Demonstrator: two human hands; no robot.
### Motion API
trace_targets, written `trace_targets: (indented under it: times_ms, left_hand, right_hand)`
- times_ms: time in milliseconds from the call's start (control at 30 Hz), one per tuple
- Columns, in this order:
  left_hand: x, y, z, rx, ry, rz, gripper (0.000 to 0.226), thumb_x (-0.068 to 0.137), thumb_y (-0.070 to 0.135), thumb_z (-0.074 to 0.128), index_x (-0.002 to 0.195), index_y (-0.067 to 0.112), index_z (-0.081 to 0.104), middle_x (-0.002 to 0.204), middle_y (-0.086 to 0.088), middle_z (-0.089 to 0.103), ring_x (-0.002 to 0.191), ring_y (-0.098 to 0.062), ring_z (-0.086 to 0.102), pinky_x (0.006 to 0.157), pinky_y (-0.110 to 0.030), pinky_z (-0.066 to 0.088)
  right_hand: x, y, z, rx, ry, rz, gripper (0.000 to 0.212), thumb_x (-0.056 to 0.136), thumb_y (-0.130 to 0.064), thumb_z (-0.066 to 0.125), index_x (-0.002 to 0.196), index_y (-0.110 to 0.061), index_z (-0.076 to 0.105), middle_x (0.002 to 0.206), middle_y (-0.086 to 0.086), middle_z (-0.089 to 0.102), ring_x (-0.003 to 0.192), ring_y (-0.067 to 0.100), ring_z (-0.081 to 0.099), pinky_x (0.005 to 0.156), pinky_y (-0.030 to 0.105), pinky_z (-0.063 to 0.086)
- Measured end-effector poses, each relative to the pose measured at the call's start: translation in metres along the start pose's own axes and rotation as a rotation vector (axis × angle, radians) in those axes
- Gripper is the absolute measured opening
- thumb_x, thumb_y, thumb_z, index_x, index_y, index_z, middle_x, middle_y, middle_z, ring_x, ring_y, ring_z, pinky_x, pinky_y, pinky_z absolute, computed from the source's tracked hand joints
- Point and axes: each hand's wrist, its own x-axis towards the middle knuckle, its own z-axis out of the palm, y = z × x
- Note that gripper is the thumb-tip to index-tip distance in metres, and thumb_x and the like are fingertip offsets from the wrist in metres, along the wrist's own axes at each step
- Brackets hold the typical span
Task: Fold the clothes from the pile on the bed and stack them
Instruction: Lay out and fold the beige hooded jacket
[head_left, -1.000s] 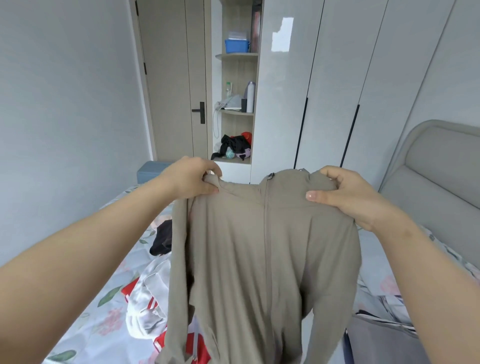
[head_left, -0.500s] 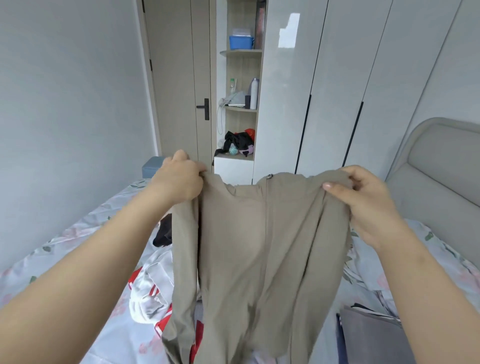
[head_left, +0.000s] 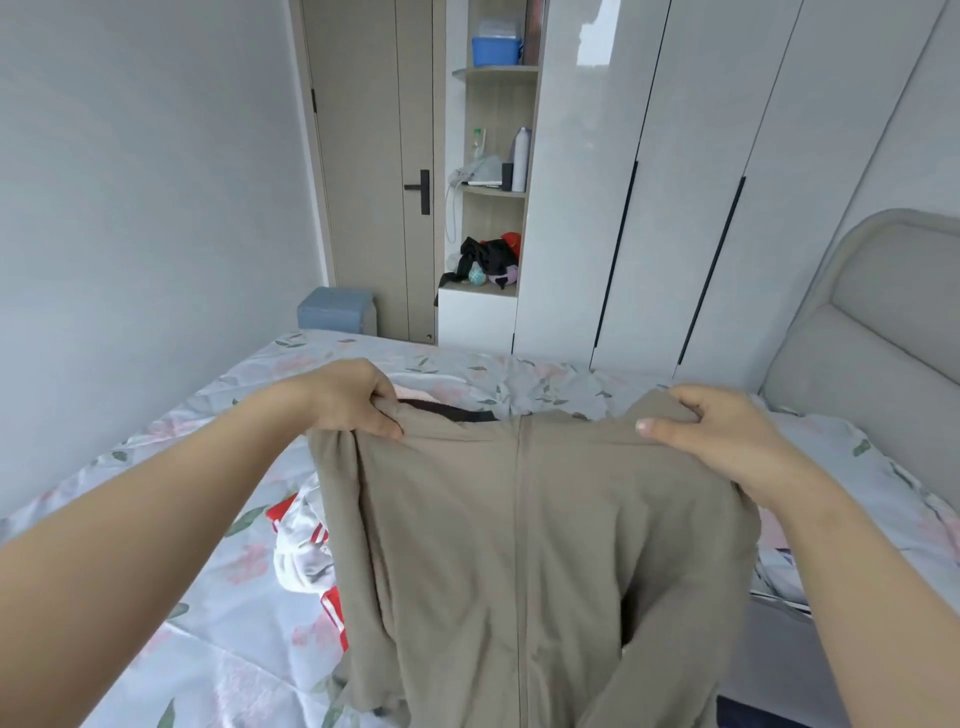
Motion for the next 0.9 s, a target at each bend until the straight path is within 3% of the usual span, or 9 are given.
trace_targets:
  times_ms: [100,167,233,333,467,533,600,667,900]
  left_hand:
    - [0.004,-0.009,0.004,0.39,0.212,-0.072,0.027,0.092,0.025,0.053,0.067,0.016,0.047,0.083,-0.004,0.051,0.091,-0.026,0.048,0.077,-0.032,0.042]
    - [-0.001,-0.017,0.013,0.522,0.314,-0.131,0.019,0.096,0.03,0.045,0.09,0.021,0.061,0.105,-0.005,0.05,0.108,-0.029,0.044,0.084,-0.034,0.038]
    - [-0.011,-0.026,0.022,0.469,0.395,-0.165,0.021,0.098,0.026,0.043,0.104,0.019,0.061,0.112,-0.01,0.045,0.105,-0.032,0.047,0.076,-0.035,0.041]
    - [-0.031,-0.04,0.027,0.07,0.459,-0.177,0.016,0.098,0.018,0.037,0.094,0.014,0.052,0.099,-0.015,0.055,0.087,-0.035,0.058,0.064,-0.033,0.045]
    - [-0.069,-0.039,0.02,-1.101,0.223,-0.274,0.015,0.103,0.019,0.032,0.102,0.015,0.047,0.075,-0.013,0.054,0.053,-0.025,0.064,0.051,-0.041,0.058]
    - [-0.09,-0.036,0.015,-1.37,0.123,-0.215,0.015,0.105,0.021,0.029,0.101,0.018,0.044,0.083,-0.017,0.06,0.065,-0.028,0.068,0.059,-0.049,0.058]
    - [-0.103,-0.033,0.011,-1.464,0.122,-0.118,0.021,0.105,0.023,0.028,0.088,0.022,0.041,0.088,-0.015,0.062,0.081,-0.029,0.065,0.079,-0.059,0.052]
    - [-0.114,-0.028,0.007,-1.475,0.182,-0.03,0.024,0.105,0.025,0.029,0.083,0.026,0.039,0.09,-0.009,0.064,0.092,-0.027,0.063,0.093,-0.063,0.043]
    - [-0.135,-0.006,-0.024,-1.431,0.374,0.264,0.019,0.102,0.023,0.032,0.09,0.032,0.044,0.108,0.003,0.067,0.115,-0.015,0.059,0.102,-0.051,0.036]
  right_hand:
    - [-0.012,0.001,0.004,-0.227,-0.213,0.114,0.009,0.074,-0.014,0.077,0.081,-0.011,0.071,0.074,-0.003,0.071,0.067,0.01,0.065,0.063,0.023,0.048]
    - [-0.018,0.005,0.013,-0.399,-0.131,0.131,0.028,0.078,-0.017,0.074,0.061,-0.003,0.057,0.059,0.002,0.055,0.058,0.016,0.051,0.054,0.026,0.034]
    - [-0.026,0.011,0.024,-0.637,0.032,0.117,0.047,0.086,-0.028,0.066,0.053,-0.013,0.036,0.059,0.001,0.042,0.066,0.021,0.046,0.058,0.03,0.029]
    - [-0.047,0.011,0.04,-0.811,0.289,0.161,0.046,0.093,-0.036,0.053,0.054,-0.021,0.033,0.08,0.008,0.05,0.096,0.03,0.048,0.075,0.037,0.042]
    - [-0.074,-0.013,0.064,-0.24,0.46,0.218,0.026,0.098,-0.023,0.044,0.073,-0.016,0.05,0.076,0.008,0.052,0.073,0.033,0.058,0.06,0.034,0.047]
    - [-0.09,-0.033,0.076,0.316,0.507,0.311,0.014,0.101,-0.019,0.038,0.097,-0.017,0.051,0.076,0.005,0.051,0.061,0.029,0.059,0.056,0.037,0.055]
    - [-0.103,-0.049,0.082,0.59,0.547,0.294,0.012,0.102,-0.02,0.033,0.106,-0.022,0.045,0.08,0.007,0.054,0.07,0.028,0.062,0.059,0.041,0.057]
    - [-0.113,-0.062,0.085,0.603,0.632,0.18,0.018,0.102,-0.022,0.032,0.092,-0.026,0.046,0.087,0.004,0.056,0.086,0.025,0.062,0.068,0.044,0.056]
    - [-0.118,-0.086,0.067,0.378,1.031,-0.228,0.018,0.081,-0.04,0.039,0.076,-0.052,0.052,0.085,-0.008,0.05,0.082,0.013,0.044,0.077,0.036,0.036]
